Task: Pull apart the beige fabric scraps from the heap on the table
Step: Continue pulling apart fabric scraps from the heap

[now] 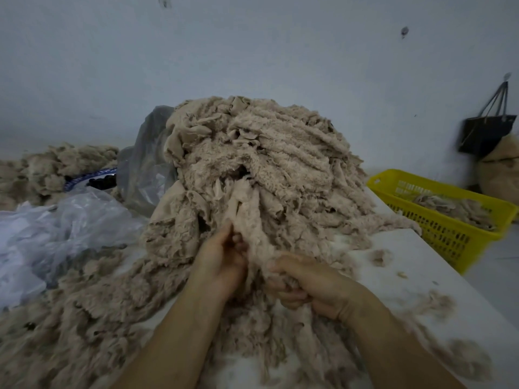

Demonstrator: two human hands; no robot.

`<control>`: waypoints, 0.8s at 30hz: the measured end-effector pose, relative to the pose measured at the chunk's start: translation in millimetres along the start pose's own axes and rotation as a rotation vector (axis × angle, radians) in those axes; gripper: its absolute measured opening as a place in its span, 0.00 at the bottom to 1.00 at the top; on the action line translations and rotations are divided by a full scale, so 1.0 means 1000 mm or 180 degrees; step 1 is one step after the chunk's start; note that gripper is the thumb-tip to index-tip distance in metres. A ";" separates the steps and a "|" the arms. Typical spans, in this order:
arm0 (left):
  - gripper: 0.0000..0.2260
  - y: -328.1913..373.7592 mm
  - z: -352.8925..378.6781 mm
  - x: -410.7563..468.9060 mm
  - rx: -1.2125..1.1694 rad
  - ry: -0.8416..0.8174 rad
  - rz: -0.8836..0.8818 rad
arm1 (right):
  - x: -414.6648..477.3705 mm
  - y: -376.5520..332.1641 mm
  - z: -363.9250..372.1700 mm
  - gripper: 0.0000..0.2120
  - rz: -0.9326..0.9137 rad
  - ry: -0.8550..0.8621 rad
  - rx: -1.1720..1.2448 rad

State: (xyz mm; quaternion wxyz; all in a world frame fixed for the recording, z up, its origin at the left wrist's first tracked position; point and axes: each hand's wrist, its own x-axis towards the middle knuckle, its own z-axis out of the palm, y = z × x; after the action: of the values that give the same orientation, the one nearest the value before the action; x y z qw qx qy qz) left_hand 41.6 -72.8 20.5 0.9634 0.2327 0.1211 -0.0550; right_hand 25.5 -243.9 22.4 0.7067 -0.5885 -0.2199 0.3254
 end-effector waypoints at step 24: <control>0.16 -0.019 0.004 -0.012 0.2396 -0.0341 0.0462 | 0.014 0.013 -0.007 0.25 -0.0125 0.1325 -0.0062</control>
State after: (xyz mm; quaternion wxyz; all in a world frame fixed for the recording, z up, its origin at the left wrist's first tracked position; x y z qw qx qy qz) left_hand 27.8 -90.8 18.6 0.8170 0.5748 0.0252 -0.0394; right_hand 37.7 -237.7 7.7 0.7373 -0.6455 -0.0837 0.1807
